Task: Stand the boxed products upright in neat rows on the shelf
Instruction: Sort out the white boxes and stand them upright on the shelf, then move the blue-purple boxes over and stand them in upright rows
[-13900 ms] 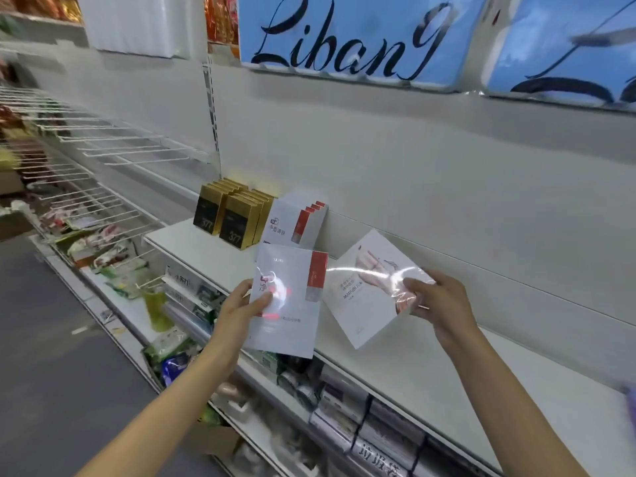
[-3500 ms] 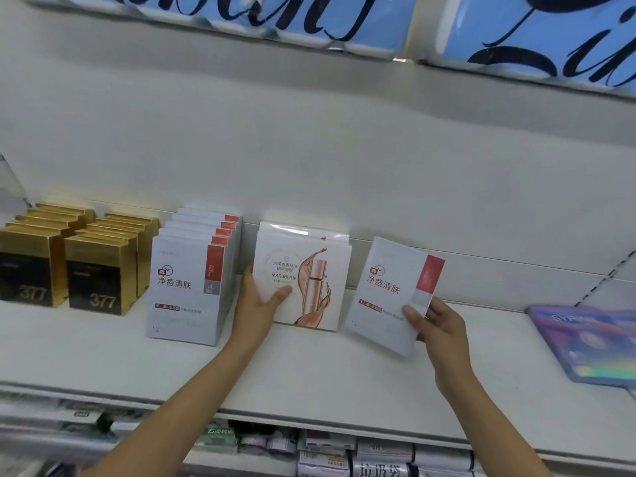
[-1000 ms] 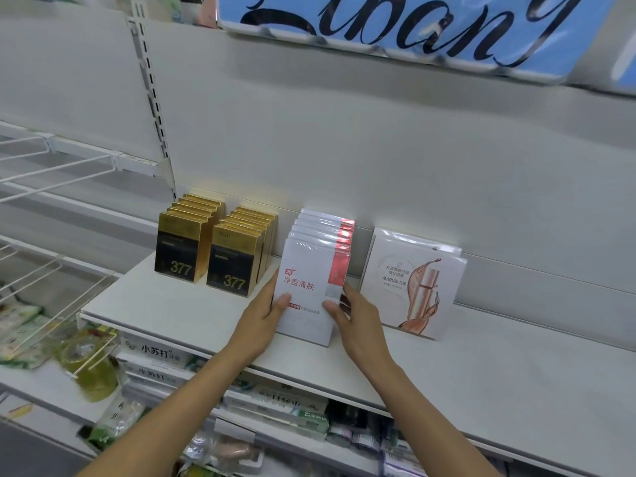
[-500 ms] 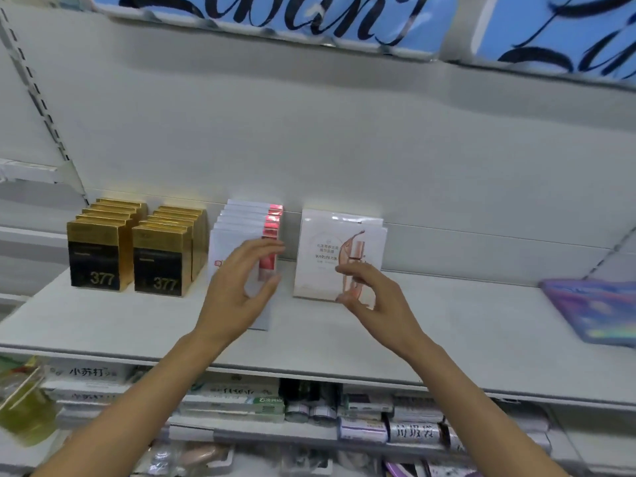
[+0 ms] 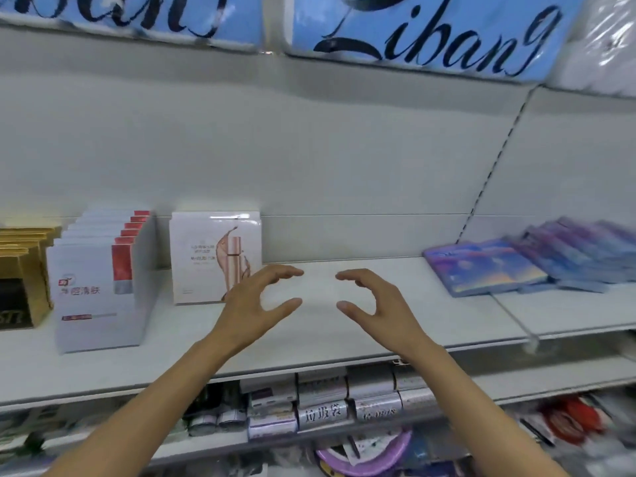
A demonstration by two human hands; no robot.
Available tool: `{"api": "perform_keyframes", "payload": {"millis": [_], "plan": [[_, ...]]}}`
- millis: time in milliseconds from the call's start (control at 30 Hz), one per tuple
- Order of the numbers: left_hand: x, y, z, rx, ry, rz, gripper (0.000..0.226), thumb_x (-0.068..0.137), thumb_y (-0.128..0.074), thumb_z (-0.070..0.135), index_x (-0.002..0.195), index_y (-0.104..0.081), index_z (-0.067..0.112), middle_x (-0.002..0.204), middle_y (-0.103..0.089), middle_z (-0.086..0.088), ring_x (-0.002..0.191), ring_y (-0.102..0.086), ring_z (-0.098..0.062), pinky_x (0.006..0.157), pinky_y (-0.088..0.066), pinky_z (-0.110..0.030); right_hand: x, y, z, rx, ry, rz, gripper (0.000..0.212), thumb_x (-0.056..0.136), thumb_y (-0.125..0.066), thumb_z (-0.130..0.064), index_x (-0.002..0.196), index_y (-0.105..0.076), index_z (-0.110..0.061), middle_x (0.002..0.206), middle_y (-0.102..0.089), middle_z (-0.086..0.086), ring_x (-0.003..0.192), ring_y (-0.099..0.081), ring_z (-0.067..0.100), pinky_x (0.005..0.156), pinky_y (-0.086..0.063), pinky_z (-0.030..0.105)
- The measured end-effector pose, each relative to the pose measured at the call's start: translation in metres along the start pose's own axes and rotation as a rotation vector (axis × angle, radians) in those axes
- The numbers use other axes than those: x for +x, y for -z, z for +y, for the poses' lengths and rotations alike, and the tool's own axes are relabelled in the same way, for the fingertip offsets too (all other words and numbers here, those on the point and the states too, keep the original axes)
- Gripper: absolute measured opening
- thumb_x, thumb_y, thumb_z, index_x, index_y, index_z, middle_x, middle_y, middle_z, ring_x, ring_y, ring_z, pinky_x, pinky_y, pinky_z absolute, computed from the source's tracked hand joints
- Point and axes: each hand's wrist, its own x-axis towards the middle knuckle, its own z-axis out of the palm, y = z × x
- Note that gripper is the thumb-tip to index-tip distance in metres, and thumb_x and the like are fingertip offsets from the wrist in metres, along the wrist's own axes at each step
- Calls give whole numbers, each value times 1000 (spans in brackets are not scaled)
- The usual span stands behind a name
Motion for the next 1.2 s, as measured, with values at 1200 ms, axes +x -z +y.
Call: {"api": "perform_keyframes", "payload": {"millis": [1200], "plan": [[230, -378, 88, -300, 487, -260, 71, 86, -79, 28, 137, -32, 40, 112, -51, 32, 100, -56, 7, 74, -48, -9, 2, 289, 303, -269, -628, 145, 66, 94, -66, -26, 150, -38, -7, 147, -51, 15, 131, -50, 30, 103, -39, 35]]}}
